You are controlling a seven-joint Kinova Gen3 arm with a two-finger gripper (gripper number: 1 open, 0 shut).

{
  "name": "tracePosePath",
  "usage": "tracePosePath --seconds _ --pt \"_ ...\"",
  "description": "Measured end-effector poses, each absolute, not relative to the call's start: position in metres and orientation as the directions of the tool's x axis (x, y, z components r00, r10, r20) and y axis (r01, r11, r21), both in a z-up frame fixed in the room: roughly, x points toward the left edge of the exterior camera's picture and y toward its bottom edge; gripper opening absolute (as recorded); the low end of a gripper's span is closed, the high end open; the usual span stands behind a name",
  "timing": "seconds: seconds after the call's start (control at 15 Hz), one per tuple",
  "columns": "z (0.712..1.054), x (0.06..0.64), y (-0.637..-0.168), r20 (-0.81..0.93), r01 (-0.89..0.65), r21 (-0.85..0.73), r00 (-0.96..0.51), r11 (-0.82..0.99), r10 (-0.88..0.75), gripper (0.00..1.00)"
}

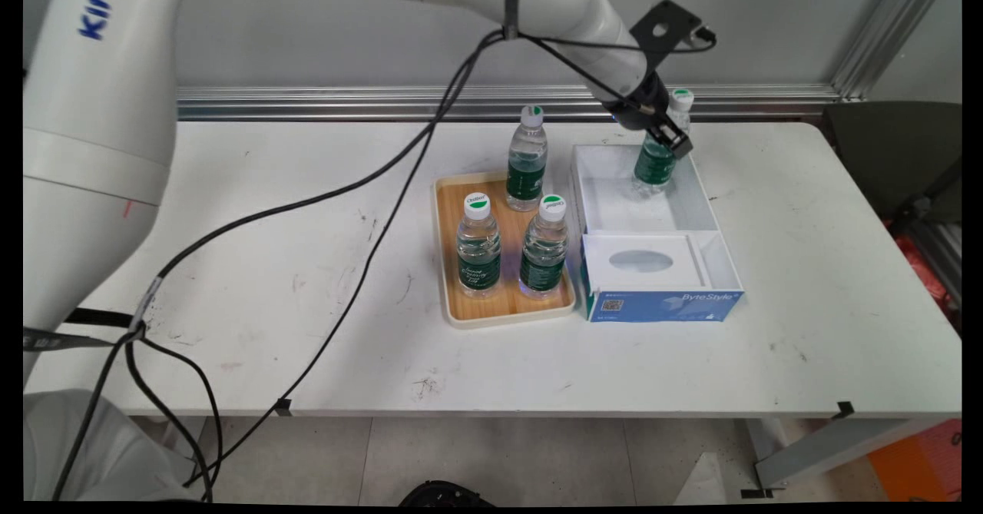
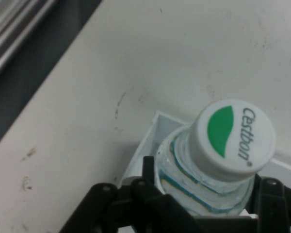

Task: Place the picked object on the tray

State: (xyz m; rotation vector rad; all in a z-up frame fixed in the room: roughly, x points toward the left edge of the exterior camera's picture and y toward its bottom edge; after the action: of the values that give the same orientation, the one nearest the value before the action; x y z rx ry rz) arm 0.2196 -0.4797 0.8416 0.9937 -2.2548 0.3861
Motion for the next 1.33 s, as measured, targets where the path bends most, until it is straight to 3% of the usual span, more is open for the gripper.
tracePosePath --seconds 0.8,1.33 --pt "0.98 0.28 -0.389 0.721 -0.759 -0.042 -0.473 0.649 -0.506 0.0" --pt "1.02 0.379 -0.334 0.683 -0.768 -0.073 -0.504 0.636 -0.529 0.0"
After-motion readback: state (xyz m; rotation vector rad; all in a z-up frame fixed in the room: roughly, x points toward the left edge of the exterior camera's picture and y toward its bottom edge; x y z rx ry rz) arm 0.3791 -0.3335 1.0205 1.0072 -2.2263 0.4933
